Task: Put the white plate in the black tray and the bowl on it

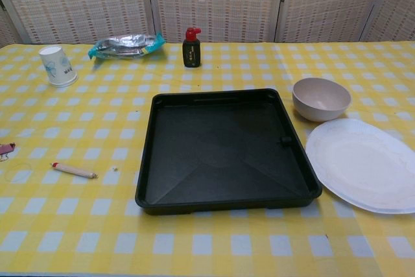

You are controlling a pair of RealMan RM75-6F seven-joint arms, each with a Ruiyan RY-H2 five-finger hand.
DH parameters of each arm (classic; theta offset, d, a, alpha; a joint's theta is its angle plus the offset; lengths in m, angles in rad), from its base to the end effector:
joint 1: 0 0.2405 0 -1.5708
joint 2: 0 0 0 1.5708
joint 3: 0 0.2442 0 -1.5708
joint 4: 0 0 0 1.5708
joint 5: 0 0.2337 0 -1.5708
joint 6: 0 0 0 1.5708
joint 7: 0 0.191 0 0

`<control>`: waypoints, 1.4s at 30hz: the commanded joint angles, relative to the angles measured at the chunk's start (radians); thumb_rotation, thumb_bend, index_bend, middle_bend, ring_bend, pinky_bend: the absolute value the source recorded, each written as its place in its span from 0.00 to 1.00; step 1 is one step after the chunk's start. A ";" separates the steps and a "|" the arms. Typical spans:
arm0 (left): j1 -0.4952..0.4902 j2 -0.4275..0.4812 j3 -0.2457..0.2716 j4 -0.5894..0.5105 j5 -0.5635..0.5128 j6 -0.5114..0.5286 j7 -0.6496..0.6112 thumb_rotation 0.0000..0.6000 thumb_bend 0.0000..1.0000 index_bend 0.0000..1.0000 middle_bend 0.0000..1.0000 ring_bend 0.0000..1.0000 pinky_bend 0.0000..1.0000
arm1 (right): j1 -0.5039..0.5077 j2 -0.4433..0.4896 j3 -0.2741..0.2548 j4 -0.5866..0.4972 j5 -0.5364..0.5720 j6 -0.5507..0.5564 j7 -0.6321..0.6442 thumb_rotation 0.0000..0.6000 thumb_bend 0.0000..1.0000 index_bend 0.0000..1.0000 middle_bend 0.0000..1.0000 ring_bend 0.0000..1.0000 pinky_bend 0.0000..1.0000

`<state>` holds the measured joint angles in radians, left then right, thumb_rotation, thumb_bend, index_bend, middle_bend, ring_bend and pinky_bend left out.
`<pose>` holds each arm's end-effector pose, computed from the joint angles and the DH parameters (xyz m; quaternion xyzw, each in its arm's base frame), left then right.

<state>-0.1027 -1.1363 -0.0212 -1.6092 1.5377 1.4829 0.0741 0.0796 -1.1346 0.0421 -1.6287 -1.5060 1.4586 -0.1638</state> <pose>-0.3005 0.2274 0.1184 -0.6260 -0.3642 -0.3745 0.5790 -0.3066 -0.2251 0.1186 0.6272 -0.3574 0.3401 0.6026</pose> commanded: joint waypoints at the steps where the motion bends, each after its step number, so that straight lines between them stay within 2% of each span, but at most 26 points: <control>1: -0.001 -0.002 -0.001 0.001 -0.002 -0.002 0.000 1.00 0.24 0.00 0.05 0.05 0.06 | 0.001 0.000 -0.001 0.001 0.001 -0.003 -0.002 1.00 0.34 0.00 0.00 0.00 0.00; 6: -0.005 -0.006 -0.003 -0.002 -0.002 -0.005 0.007 1.00 0.24 0.00 0.05 0.05 0.06 | 0.007 -0.001 -0.017 0.009 -0.021 -0.019 0.000 1.00 0.34 0.00 0.00 0.00 0.00; 9: -0.005 -0.005 -0.005 -0.005 -0.008 -0.007 0.006 1.00 0.24 0.00 0.05 0.05 0.06 | 0.019 -0.017 -0.050 0.038 -0.067 -0.049 -0.010 1.00 0.34 0.03 0.00 0.00 0.00; 15: -0.007 -0.002 -0.005 -0.006 -0.009 -0.010 -0.010 1.00 0.24 0.00 0.05 0.05 0.06 | 0.058 -0.076 -0.132 0.146 -0.162 -0.147 0.024 1.00 0.34 0.25 0.00 0.00 0.00; 22: 0.002 0.017 0.000 -0.029 -0.002 0.004 -0.025 1.00 0.24 0.00 0.05 0.05 0.06 | 0.054 -0.211 -0.157 0.341 -0.275 -0.062 0.064 1.00 0.34 0.46 0.00 0.00 0.00; 26: 0.007 0.028 0.003 -0.039 0.006 0.014 -0.034 1.00 0.24 0.00 0.05 0.05 0.06 | 0.049 -0.269 -0.154 0.416 -0.279 -0.038 0.097 1.00 0.34 0.47 0.00 0.00 0.00; 32: 0.012 0.039 0.004 -0.046 0.006 0.018 -0.049 1.00 0.24 0.00 0.05 0.05 0.06 | 0.056 -0.324 -0.153 0.494 -0.253 -0.074 0.107 1.00 0.34 0.48 0.00 0.00 0.00; 42: 0.007 0.046 0.005 -0.050 -0.002 -0.001 -0.051 1.00 0.24 0.00 0.05 0.05 0.06 | 0.083 -0.413 -0.118 0.619 -0.237 -0.057 0.127 1.00 0.34 0.47 0.00 0.00 0.00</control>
<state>-0.0947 -1.0903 -0.0158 -1.6594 1.5354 1.4830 0.0234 0.1568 -1.5401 -0.0815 -1.0173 -1.7479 1.4022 -0.0409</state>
